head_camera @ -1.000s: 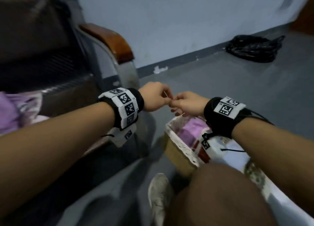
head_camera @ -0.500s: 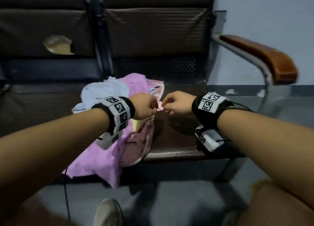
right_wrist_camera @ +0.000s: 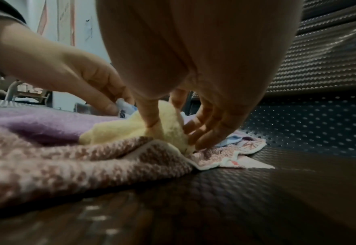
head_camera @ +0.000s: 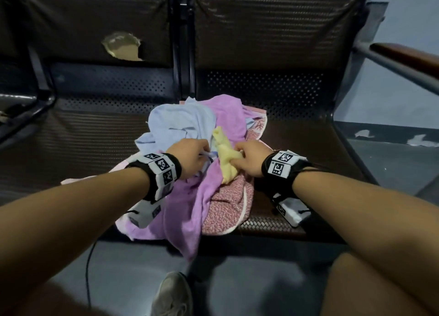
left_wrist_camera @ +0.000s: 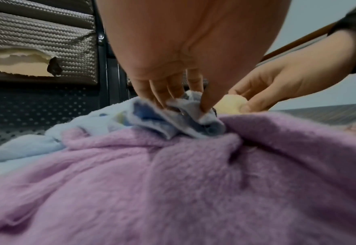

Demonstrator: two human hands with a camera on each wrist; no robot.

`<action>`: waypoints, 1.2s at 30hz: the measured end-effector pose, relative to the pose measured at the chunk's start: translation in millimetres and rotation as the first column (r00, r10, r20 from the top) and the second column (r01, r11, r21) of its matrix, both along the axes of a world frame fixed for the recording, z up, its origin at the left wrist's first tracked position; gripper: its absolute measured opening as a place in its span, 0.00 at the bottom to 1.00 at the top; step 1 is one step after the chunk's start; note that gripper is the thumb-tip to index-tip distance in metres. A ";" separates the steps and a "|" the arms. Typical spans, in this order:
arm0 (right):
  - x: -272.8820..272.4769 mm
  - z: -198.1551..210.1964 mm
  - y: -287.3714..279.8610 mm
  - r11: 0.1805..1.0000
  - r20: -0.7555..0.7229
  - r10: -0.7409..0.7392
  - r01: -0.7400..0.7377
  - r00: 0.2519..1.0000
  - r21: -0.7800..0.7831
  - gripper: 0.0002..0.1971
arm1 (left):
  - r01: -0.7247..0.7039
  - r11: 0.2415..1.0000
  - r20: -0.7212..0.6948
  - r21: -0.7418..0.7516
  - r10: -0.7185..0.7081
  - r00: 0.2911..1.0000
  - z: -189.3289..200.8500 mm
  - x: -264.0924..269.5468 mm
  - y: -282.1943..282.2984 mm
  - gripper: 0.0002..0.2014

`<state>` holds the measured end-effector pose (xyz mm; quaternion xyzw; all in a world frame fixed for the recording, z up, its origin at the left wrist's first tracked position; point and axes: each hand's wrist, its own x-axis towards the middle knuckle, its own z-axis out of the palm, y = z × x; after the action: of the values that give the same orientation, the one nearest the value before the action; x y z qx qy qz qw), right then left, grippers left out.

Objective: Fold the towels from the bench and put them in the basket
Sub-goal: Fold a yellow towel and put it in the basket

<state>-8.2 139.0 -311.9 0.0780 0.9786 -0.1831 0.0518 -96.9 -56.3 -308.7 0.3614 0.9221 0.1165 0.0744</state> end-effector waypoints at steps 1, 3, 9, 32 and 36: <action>-0.3 1.8 0.1 0.999 -0.028 -0.016 0.015 0.999 -0.033 0.07 | 0.006 0.998 -0.003 0.056 -0.006 1.000 1.3 3.7 3.4 0.13; 1.8 9.3 2.8 0.985 -0.116 -0.085 0.066 0.990 -0.159 0.09 | 0.025 0.992 -0.002 0.122 -0.025 1.000 5.1 12.6 12.5 0.27; 26.4 39.1 28.7 0.906 -0.362 -0.301 0.145 0.882 -0.398 0.11 | 0.098 0.992 -0.238 -0.076 -0.114 0.965 15.8 31.9 55.6 0.34; 133.7 104.5 127.1 0.654 -0.487 -0.703 0.202 0.518 -0.729 0.04 | 0.238 0.969 -0.136 -0.061 -0.245 0.960 42.9 74.4 187.2 0.28; 146.0 95.5 139.8 0.633 -0.389 -0.734 0.354 0.556 -0.689 0.16 | 0.368 0.929 -0.290 0.047 -0.340 0.894 49.0 85.5 193.6 0.09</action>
<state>137.7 278.9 -216.3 0.3067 0.7601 -0.4697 -0.3279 -11.4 137.3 -259.7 0.5393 0.8349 0.0956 -0.0537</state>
